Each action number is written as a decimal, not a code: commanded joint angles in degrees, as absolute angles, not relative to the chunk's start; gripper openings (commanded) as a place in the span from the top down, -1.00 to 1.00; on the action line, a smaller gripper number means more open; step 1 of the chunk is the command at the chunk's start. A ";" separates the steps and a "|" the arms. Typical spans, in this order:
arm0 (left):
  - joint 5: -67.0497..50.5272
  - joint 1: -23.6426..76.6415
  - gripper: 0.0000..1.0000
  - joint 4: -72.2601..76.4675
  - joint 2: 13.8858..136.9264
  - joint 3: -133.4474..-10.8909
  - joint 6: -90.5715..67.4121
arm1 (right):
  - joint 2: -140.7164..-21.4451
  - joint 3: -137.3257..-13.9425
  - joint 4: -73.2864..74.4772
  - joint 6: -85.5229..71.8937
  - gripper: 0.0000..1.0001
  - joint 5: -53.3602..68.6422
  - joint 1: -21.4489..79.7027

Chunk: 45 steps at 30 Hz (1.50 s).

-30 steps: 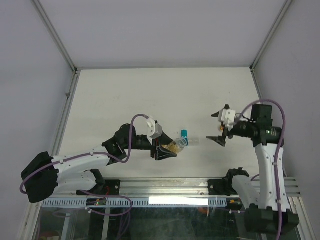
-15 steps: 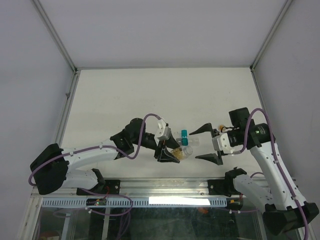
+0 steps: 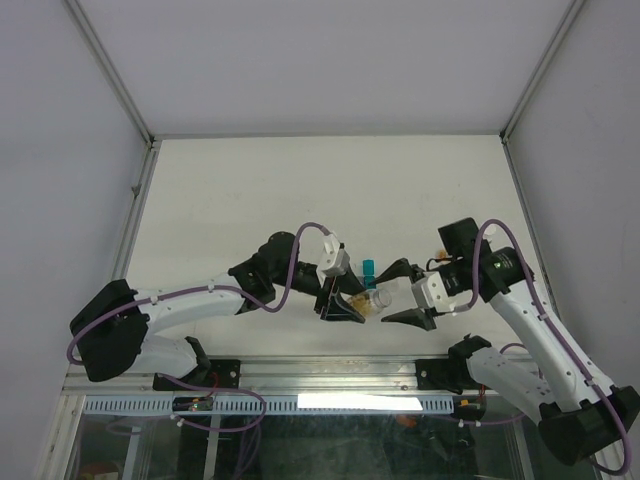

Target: Sort the pills into containers

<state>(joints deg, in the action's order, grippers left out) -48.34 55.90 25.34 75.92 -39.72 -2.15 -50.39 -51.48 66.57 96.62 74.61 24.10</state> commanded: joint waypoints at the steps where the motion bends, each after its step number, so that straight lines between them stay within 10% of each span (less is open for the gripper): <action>1: -49.45 56.25 1.00 30.40 76.37 -42.06 -3.08 | -49.88 -51.28 60.38 91.70 -0.45 74.69 25.49; 23: -50.22 56.25 1.00 33.60 77.49 -42.21 -5.37 | -49.07 -50.51 56.49 85.92 -0.12 72.45 27.43; 32: -50.43 56.34 -0.20 35.67 78.06 -40.97 -7.26 | -48.90 -51.72 54.33 80.55 0.47 73.31 27.38; 45: -51.73 56.69 -0.38 37.30 80.30 -40.52 -8.15 | -49.03 -52.41 53.75 78.90 0.55 74.20 26.92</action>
<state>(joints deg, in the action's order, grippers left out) -49.93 55.94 33.98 80.07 -40.03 -7.11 -49.56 -49.91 55.51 80.18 71.40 27.09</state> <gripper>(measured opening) 0.700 0.544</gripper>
